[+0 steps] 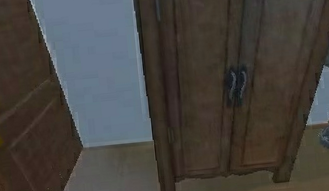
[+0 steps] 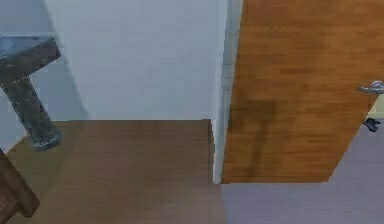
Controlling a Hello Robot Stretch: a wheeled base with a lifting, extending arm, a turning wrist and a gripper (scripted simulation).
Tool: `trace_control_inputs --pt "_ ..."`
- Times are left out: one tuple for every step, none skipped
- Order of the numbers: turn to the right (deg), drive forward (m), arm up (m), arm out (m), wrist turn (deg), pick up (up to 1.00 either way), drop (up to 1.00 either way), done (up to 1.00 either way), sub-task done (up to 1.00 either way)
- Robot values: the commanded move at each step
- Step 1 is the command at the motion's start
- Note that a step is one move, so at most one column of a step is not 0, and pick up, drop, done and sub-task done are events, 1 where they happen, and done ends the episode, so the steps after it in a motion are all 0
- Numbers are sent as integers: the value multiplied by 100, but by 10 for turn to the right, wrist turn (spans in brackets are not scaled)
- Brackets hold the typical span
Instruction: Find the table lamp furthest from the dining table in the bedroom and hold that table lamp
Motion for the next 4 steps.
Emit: trace_control_inputs --pt "-450 0 0 0 0 0 0 0 0" --pt "-30 0 0 0 0 0 0 0 0" --pt "0 20 0 0 0 0 0 0 0" --pt "-360 0 0 0 0 0 0 0 0"
